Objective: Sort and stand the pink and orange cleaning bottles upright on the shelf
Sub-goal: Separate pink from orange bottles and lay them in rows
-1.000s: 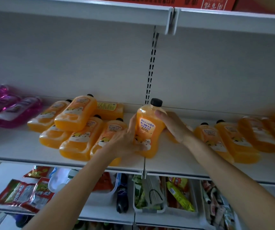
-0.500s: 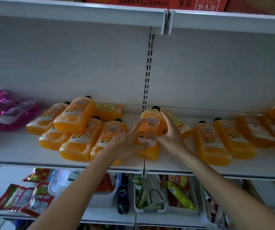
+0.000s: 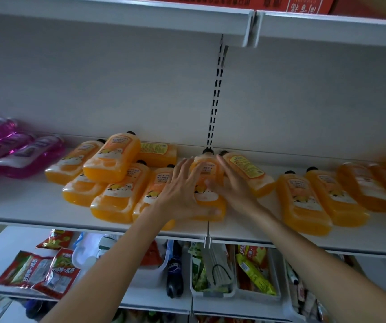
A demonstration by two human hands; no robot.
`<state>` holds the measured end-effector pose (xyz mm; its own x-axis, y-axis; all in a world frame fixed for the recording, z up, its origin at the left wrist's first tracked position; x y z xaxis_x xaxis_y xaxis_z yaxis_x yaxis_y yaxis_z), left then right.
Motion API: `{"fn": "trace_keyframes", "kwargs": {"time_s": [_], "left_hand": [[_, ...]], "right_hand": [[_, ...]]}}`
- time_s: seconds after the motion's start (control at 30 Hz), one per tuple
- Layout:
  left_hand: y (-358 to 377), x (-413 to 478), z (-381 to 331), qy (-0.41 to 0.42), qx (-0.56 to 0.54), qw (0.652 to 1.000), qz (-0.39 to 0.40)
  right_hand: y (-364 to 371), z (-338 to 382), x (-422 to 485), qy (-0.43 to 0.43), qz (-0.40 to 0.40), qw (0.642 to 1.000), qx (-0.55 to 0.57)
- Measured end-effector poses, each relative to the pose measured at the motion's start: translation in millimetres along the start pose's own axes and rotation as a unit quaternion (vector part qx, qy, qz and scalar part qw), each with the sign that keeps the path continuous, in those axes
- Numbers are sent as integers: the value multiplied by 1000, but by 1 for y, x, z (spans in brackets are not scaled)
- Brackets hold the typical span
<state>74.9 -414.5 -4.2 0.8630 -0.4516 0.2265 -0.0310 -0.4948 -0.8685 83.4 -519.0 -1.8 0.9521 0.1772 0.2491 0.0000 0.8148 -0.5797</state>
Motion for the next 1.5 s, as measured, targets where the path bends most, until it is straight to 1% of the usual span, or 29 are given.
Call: {"fn": "trace_keyframes", "kwargs": {"time_s": [0.07,0.2,0.3,0.4,0.43,0.47,0.5,0.53,0.57,0.6,0.7,0.73,0.8,0.87,0.93,1.0,1.07,1.13,1.2,1.23,1.4,1.5], "left_hand": [[-3,-1,-2,-12,-4,1000,-10],[2,-1,7,-58,62,996,14],[1,1,10,-69,72,995,10],[1,1,11,-69,71,995,18],[-3,1,10,-70,48,996,17],[-8,1,14,-82,-10,997,9],[-14,2,19,-104,-91,990,2],[-22,2,27,-130,-168,977,-7],[-34,2,37,-149,-211,966,-32],[-49,0,50,-161,-204,963,-65],[-98,-22,88,-193,-72,960,-192],[-109,-31,94,-191,-35,955,-224],[-120,-50,96,-159,40,950,-267],[-119,-61,94,-132,112,947,-270],[-113,-63,97,-124,140,949,-253],[-109,-60,99,-134,155,949,-238],[-107,-59,104,-156,196,939,-234],[-106,-61,112,-201,216,928,-229],[-103,-64,129,-261,193,923,-207],[-102,-65,131,-269,190,922,-202],[-101,-63,130,-264,185,923,-208],[-103,-64,129,-265,188,922,-211]], "right_hand": [[11,-2,0,-6,20,999,-25],[22,-20,-3,11,40,992,-120],[15,-15,6,-15,35,976,-213],[7,-2,23,-12,17,974,-226],[4,4,29,-17,6,976,-219],[1,10,35,-24,-3,978,-208],[-1,18,41,-35,-10,979,-200],[-3,25,47,-41,-13,980,-195],[-3,32,53,-51,-13,979,-195],[-1,41,58,-60,-10,979,-196],[14,59,77,-81,15,975,-204],[23,62,84,-86,27,974,-209],[46,67,99,-95,60,968,-223],[73,68,113,-95,96,961,-241],[97,67,127,-93,117,954,-261],[118,63,140,-85,129,943,-295],[133,54,151,-63,139,921,-358],[141,46,159,-39,140,896,-419],[144,42,164,-20,134,894,-426],[145,43,166,-17,128,897,-422],[137,52,164,-70,130,896,-419],[121,57,159,-117,102,887,-435]]}}
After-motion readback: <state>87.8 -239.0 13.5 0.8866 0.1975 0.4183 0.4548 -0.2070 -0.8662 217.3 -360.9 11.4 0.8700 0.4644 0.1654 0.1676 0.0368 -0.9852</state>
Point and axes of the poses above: each hand's wrist, its own x-axis towards the middle knuckle, its own y-axis out of the palm, z = x × y, the point moved 10 cm from there along x, towards the middle knuckle
